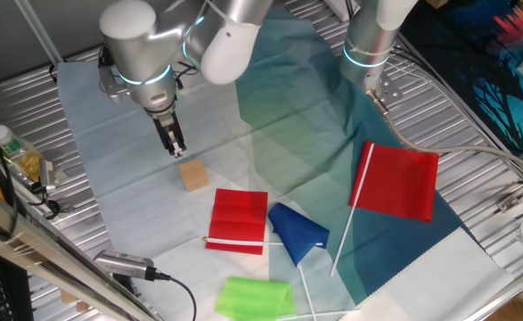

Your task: Approach and touch the side of the small block

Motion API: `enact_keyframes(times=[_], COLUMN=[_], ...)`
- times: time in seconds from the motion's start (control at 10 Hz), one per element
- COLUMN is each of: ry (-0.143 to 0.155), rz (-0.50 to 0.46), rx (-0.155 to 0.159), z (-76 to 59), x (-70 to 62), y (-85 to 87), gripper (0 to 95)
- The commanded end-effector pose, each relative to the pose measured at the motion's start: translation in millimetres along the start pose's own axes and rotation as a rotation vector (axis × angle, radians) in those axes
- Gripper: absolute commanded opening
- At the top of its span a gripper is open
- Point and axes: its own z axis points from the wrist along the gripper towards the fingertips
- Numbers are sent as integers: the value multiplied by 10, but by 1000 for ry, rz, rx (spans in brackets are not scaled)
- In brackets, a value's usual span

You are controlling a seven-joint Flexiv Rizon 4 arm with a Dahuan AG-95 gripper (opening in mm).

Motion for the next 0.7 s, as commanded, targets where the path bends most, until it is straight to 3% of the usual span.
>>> enact_keyframes(times=[0.1, 0.7], ry=[-2, -20], rz=[8, 30], rx=[3, 4], z=[39, 128], x=[-11, -22], y=[38, 200], gripper=[0, 0])
